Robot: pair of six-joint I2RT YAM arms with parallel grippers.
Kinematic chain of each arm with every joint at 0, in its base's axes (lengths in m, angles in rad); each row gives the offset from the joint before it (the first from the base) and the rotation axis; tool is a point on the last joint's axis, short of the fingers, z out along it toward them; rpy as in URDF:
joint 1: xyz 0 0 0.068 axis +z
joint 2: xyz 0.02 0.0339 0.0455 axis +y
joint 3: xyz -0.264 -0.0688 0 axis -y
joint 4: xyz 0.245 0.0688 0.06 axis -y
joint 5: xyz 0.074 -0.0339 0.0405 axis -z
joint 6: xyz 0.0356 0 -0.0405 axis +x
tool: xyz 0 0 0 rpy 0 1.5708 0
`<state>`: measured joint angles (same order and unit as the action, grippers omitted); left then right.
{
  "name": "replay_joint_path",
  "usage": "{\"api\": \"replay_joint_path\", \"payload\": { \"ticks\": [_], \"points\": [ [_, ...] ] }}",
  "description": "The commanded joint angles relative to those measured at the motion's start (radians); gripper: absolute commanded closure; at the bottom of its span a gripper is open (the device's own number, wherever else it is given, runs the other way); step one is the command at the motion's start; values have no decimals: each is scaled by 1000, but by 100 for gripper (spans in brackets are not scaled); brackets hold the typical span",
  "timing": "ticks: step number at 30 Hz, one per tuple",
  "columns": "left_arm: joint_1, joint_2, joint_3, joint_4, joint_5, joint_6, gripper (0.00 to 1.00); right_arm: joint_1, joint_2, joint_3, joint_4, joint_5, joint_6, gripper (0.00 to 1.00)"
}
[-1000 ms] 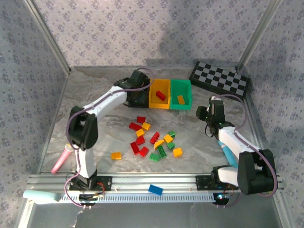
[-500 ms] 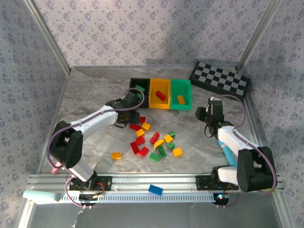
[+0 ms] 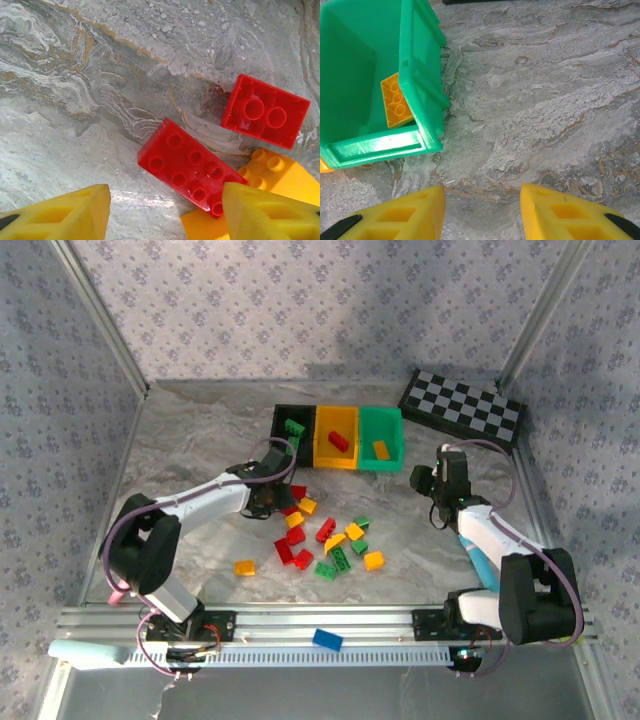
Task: Sort the legos into containers by color
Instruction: Move the lego to the center of the table.
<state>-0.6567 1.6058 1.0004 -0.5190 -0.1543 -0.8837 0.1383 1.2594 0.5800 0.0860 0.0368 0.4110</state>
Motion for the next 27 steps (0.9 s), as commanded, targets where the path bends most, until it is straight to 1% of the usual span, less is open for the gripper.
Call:
{"api": "replay_joint_path", "payload": {
  "ticks": [1, 3, 7, 10, 14, 19, 27],
  "points": [
    [-5, 37, 26, 3, -9, -50, 39, 6, -12, 13, -16, 2, -5, 55],
    [-3, 50, 25, 4, -2, -71, 39, 7, -16, 12, -16, 0, -5, 55],
    [11, 72, 12, 40, 72, -124, 39, 5, -18, 15, -23, -4, -6, 55],
    [14, 83, -1, 71, 77, -151, 38, 6, -25, 14, -23, -12, -4, 54],
    [28, 115, 0, 119, 125, -173, 38, 4, -15, 15, -23, -20, 0, 54],
    [27, 117, 11, 121, 115, -179, 38, 4, -16, 17, -24, -28, 0, 54],
    [76, 149, 47, 149, 108, -139, 39, 3, -16, 16, -23, -28, 3, 54]
  ]
}}
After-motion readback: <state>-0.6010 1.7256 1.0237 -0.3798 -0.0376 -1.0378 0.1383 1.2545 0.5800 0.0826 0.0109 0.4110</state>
